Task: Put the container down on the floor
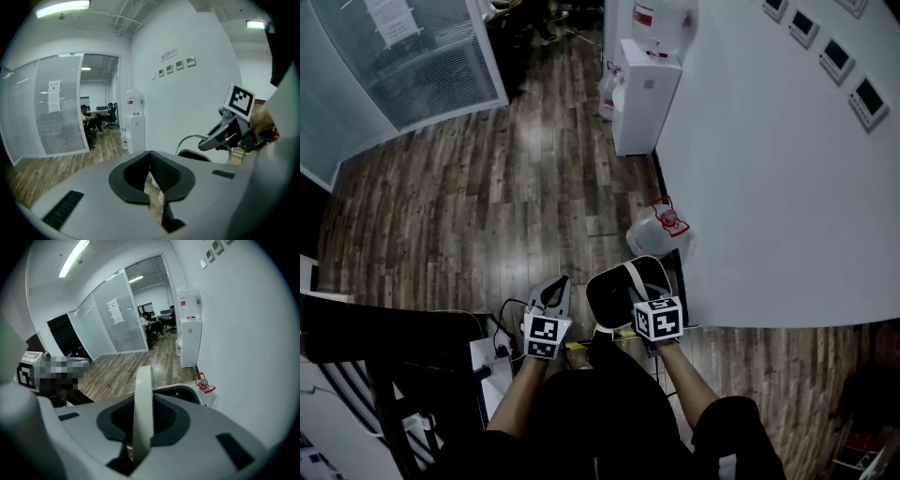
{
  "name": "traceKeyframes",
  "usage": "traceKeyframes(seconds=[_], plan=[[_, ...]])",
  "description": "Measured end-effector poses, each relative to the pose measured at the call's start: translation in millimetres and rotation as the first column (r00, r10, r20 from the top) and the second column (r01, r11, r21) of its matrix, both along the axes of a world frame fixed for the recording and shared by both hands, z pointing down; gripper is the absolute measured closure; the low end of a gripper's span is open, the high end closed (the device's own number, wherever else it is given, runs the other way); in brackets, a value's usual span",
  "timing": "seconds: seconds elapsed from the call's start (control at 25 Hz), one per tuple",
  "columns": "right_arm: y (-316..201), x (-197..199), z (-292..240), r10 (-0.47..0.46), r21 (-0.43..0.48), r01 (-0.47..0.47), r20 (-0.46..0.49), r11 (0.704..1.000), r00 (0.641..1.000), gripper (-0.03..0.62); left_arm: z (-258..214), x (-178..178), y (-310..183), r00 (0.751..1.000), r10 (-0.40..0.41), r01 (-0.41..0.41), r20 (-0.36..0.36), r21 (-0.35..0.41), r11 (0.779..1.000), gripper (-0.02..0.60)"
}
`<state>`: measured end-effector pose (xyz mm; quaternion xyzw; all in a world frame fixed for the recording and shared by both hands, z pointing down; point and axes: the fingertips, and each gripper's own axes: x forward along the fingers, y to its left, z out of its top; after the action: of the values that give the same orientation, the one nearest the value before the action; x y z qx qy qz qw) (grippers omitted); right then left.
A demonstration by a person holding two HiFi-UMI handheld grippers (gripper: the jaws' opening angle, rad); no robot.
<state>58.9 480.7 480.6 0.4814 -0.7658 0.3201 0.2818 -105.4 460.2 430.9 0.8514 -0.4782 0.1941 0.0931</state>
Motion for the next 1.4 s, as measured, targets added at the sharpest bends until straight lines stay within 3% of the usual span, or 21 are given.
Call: traceKeyframes(seconds=[0.6,1.4], plan=[[-69.4,5.7,21.7,-0.058,-0.045,0.059,0.036,0.997,0.998,0.53,12.6,2.5,-59.9,0.994,-0.105,0.105,0.01,-0.016,0.994,0.566],[-110.3,2.6,9.0,-0.081,-0.036,0.084,0.078,0.996,0.994,0.528,1.8,-5.4,-92.1,0.991,-0.136,0.136,0.012,0.009,0.991,0.566]])
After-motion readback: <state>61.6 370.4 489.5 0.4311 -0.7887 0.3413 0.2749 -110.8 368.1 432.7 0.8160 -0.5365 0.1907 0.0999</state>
